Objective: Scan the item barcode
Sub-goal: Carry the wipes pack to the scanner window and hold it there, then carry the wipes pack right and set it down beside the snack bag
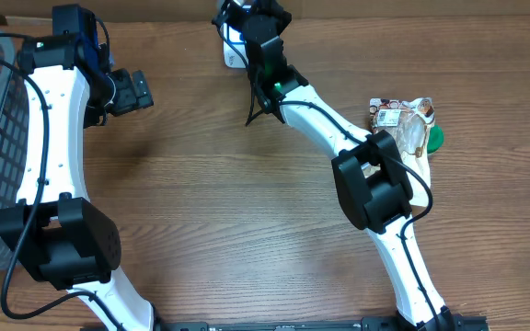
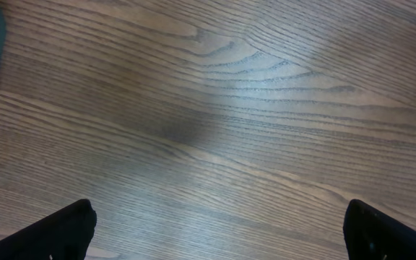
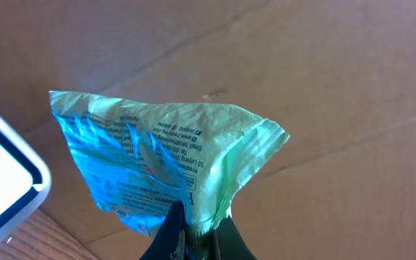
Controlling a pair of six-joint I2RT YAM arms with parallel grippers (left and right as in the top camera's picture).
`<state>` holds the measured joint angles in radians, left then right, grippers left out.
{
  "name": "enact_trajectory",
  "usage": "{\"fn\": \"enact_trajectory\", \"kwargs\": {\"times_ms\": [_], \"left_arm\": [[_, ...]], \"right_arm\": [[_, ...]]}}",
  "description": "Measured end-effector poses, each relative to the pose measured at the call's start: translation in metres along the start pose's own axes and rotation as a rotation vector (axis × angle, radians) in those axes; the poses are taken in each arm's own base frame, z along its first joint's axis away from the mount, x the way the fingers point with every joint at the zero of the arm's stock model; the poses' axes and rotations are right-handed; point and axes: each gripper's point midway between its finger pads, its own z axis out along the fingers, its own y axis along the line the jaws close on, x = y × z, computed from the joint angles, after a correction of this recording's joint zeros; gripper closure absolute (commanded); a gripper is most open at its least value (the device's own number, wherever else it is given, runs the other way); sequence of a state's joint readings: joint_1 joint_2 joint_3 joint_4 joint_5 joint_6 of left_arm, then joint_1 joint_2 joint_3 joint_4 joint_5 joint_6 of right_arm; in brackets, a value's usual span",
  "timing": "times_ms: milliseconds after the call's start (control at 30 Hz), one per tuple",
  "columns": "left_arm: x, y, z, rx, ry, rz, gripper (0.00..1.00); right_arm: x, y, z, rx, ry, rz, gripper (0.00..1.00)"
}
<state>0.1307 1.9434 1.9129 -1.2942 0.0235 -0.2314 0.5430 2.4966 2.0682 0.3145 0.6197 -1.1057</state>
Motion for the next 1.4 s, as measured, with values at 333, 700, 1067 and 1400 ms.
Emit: {"fn": "enact_trajectory", "kwargs": {"times_ms": [333, 700, 1067, 1400], "left_arm": [[0.000, 0.000, 0.000, 0.000, 0.000, 0.000, 0.00], [0.000, 0.000, 0.000, 0.000, 0.000, 0.000, 0.00], [0.000, 0.000, 0.000, 0.000, 0.000, 0.000, 0.00], [0.000, 0.000, 0.000, 0.000, 0.000, 0.000, 0.01]], "right_arm": [[0.001, 0.010, 0.000, -0.032, -0.006, -0.045, 0.96], [0.007, 0.023, 0.002, -0.055, 0.006, -0.067, 0.96], [0.009, 0.037, -0.006, -0.088, 0.048, -0.104, 0.96], [-0.028, -0.006, -0.043, -0.148, 0.049, 0.017, 0.96]]}}
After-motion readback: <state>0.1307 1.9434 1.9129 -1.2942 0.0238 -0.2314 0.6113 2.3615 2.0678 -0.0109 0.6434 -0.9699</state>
